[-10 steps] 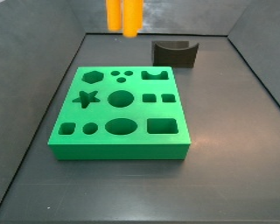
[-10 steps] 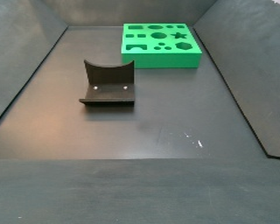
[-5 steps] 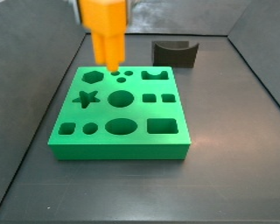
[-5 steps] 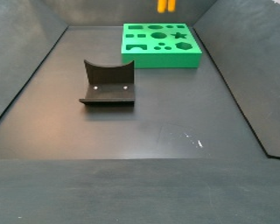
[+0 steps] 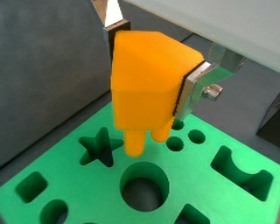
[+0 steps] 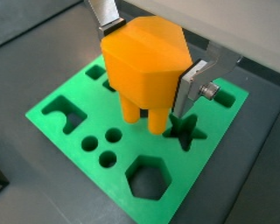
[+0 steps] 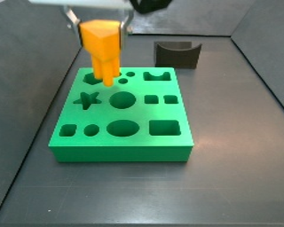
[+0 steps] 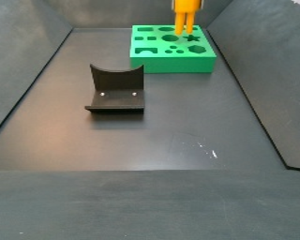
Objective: Insert the 3 prong object.
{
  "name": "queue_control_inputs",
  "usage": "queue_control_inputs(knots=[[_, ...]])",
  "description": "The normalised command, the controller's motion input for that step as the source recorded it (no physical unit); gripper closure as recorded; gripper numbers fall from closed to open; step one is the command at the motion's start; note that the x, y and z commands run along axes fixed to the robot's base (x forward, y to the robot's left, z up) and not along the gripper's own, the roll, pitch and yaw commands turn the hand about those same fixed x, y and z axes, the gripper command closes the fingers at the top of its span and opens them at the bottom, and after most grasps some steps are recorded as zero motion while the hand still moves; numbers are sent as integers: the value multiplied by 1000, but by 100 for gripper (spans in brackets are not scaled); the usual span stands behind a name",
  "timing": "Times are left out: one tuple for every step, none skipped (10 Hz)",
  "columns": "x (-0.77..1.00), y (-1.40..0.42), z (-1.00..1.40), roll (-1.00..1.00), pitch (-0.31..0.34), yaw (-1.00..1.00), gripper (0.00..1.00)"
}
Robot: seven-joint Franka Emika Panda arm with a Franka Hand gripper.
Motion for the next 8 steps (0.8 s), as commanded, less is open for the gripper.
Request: queue_control_inputs(knots=[[0,203,-460,99,0,-51,100],[0,180,-417,56,0,-43,100],[6,180,-360,0,-21,-20,100],[94,171,-320,-11,-43,-43,100],[111,157,-269,-33,-34,-40,100],[231,154,-306,-40,-19,-54,100],[314,206,-366,-20,0,-91,100],[400,243,-411,0,0,-137,100]])
